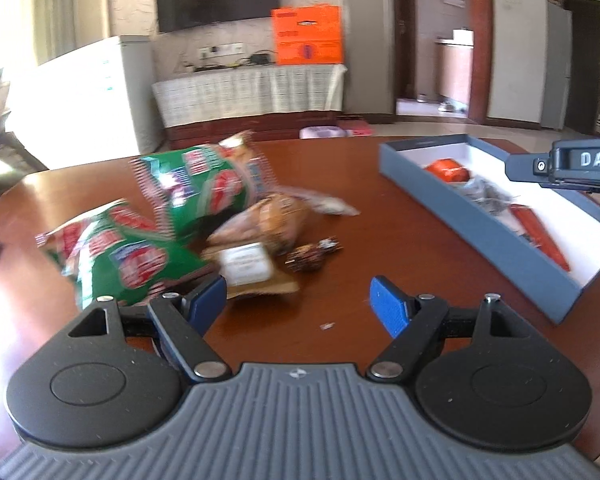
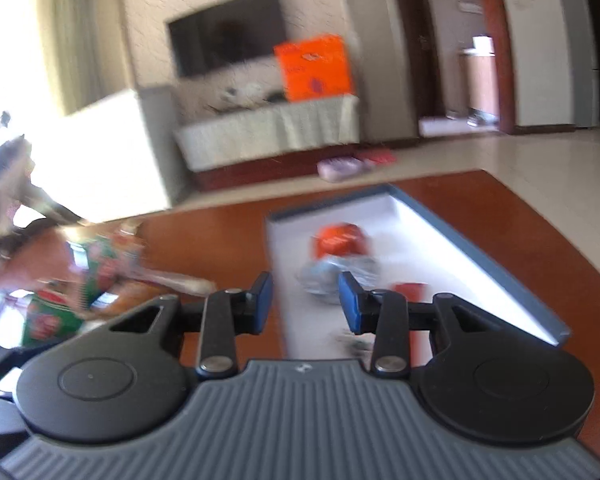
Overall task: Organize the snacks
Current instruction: 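Move the left gripper toward the tan pastry while the right gripper approaches the chocolate candies, then grasp the tan labelled pastry with the left gripper while the right gripper grasps a chocolate candy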
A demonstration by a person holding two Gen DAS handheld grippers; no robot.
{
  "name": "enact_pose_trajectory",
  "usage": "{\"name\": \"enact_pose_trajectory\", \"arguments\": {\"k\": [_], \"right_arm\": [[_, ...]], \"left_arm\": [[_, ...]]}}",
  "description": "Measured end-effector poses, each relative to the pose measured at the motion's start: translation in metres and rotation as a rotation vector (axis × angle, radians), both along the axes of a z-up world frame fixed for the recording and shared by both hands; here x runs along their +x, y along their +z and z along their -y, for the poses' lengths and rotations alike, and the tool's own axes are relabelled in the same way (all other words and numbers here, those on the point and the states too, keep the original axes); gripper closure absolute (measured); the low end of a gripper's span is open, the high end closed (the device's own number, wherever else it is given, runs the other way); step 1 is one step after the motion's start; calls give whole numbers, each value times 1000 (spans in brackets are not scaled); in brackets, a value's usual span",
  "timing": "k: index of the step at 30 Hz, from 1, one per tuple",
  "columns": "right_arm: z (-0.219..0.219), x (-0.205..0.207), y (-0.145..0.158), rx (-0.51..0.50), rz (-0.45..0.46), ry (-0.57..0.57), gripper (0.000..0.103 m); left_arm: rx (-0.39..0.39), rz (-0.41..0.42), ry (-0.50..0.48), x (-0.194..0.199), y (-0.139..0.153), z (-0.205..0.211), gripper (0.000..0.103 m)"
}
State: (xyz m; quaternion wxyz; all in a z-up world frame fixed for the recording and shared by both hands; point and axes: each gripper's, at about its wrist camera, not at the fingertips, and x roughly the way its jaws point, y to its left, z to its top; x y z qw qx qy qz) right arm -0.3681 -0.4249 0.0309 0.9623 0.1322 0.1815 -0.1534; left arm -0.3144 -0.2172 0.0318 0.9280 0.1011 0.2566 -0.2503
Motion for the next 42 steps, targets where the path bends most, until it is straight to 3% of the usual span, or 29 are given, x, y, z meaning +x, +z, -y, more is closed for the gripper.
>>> {"name": "enact_pose_trajectory", "arguments": {"k": [6, 11, 18, 19, 21, 26, 29, 32, 38, 42], "right_arm": [[-44, 28, -6, -17, -56, 200, 64], [-60, 53, -14, -23, -109, 194, 64], [-55, 58, -19, -16, -119, 158, 64], [-55, 61, -21, -13, -125, 156, 64], [-56, 69, -25, -1, -139, 157, 64], [-72, 87, -33, 4, -180, 194, 64], [-82, 93, -35, -2, -180, 212, 62], [-94, 100, -39, -69, -199, 198, 48], [-99, 110, -43, -105, -226, 226, 50], [-91, 115, -45, -83, -243, 232, 54]], "left_arm": [[-2, 2, 66, 2, 4, -26, 20], [40, 18, 37, 20, -3, -21, 20], [16, -69, -38, 60, -15, -6, 21], [-2, -83, -43, 64, -16, -7, 22], [-21, -116, -40, 72, -18, -10, 39], [-16, -127, 37, 74, -18, -29, 40], [-17, -150, 71, 74, -17, -43, 40], [10, -139, 61, 73, -17, -44, 39], [43, -123, 26, 79, -20, -39, 37], [58, -115, 29, 85, -24, -36, 24]]}}
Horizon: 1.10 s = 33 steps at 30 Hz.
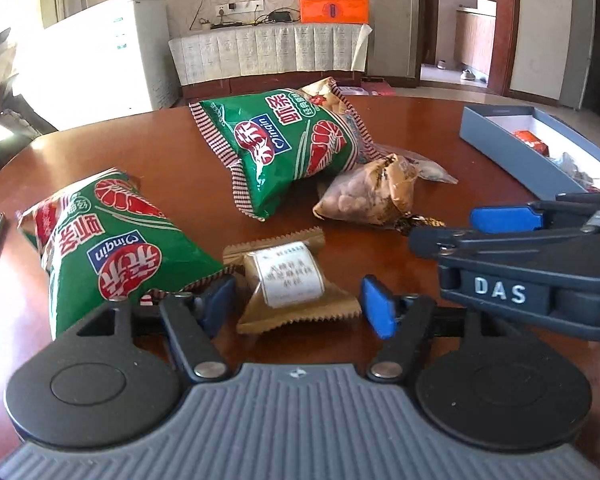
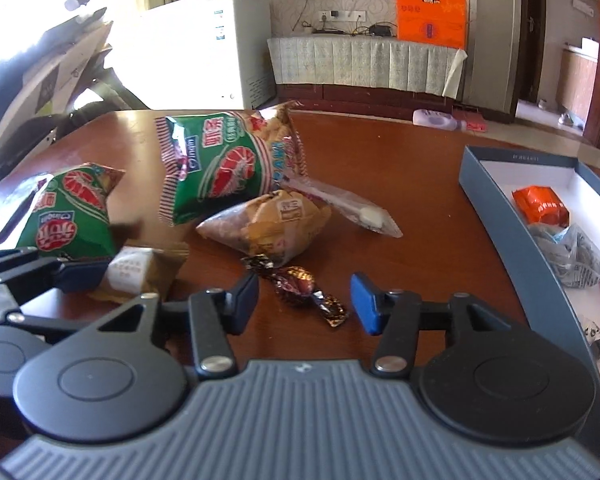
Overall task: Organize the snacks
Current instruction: 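Grasp the tan labelled pastry with the left gripper while the right gripper grasps a chocolate candy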
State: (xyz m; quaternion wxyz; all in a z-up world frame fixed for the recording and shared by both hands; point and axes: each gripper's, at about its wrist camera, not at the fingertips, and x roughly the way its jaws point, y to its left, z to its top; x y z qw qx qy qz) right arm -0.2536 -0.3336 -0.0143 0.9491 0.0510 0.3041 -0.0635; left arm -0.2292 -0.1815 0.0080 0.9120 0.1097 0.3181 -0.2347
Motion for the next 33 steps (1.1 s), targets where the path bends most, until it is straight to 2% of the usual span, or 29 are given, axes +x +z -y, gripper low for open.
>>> {"name": "enact_pose_trajectory", "arguments": {"k": [2, 4, 5, 6, 10, 16, 33], "right_arm": [[2, 1, 0, 12, -7, 14, 69], [1, 1, 1, 6, -12, 28, 73], [2, 0, 2, 14, -15, 33, 80], [3, -1, 3, 23, -16, 33, 80], [9, -9, 5, 29, -27, 16, 80], [28, -38, 19, 66, 24, -18, 80], [41, -100, 73, 63, 170, -24, 80]], "left_arm": [[4, 6, -15, 2, -1, 3, 24], [-3, 4, -30, 2, -1, 4, 26], [-19, 1, -47, 2, -1, 4, 35], [-29, 1, -64, 0, -1, 4, 43], [-41, -5, -61, -3, -1, 5, 44], [-59, 5, -43, -17, 5, 2, 44], [-72, 127, -108, -76, 64, 23, 45]]}}
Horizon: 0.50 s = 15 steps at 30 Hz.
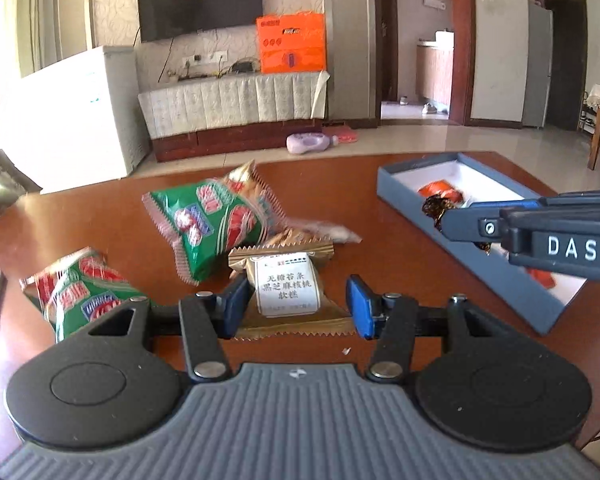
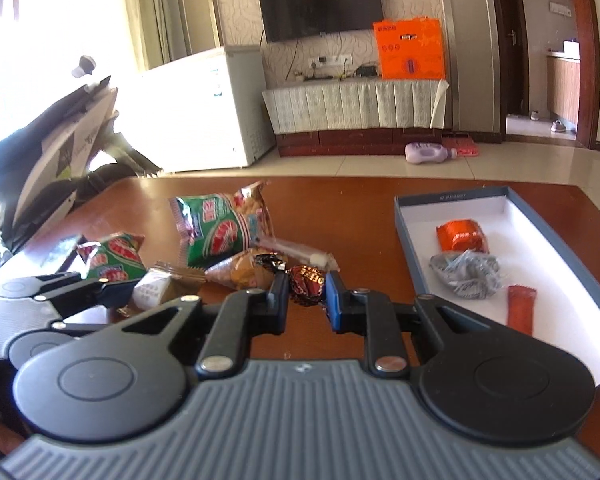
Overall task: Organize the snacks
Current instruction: 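Grasp the tan labelled pastry with the left gripper while the right gripper grasps a chocolate candy, then carry the pastry toward the box with the left gripper while the right gripper carries the candy over it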
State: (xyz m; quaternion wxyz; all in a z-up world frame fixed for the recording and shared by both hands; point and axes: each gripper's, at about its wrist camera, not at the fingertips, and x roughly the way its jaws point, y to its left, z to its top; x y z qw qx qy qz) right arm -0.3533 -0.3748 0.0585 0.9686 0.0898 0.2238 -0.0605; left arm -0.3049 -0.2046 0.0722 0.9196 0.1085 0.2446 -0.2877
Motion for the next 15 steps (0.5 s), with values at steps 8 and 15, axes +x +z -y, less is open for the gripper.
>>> {"name": "enact_pose_trajectory", "arguments": {"k": [8, 15], "right_arm": [[2, -17, 10, -19, 29, 2, 80], [13, -29, 10, -11, 36, -22, 80]], "left_arm": [[-33, -9, 34, -5, 4, 16, 45], [-36, -11, 13, -8, 3, 32, 44]]}}
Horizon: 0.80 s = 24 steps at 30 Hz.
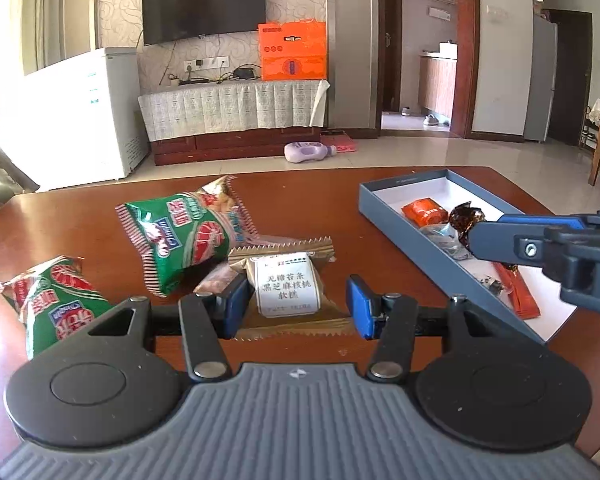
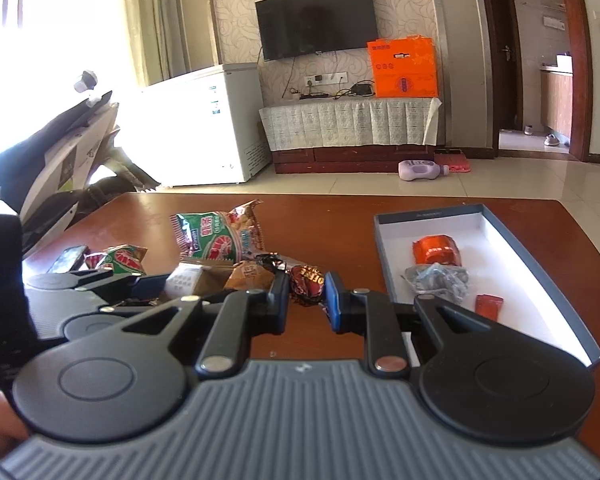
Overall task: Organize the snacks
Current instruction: 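Carry the pastry toward the box with the left gripper while the right gripper carries the candy over it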
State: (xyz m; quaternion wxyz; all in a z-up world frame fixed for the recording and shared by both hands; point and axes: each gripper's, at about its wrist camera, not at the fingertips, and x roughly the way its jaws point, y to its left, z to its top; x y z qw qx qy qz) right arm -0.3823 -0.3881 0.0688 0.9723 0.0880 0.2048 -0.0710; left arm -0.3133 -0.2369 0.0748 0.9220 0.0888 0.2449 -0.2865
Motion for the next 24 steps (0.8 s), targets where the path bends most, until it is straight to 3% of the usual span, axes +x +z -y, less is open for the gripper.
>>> {"name": "enact_pose_trajectory", "arguments": {"k": [24], "right_arm": [[15, -25, 1, -11, 24, -38, 80]], "left_arm": [[24, 7, -27, 1, -5, 34, 44]]}}
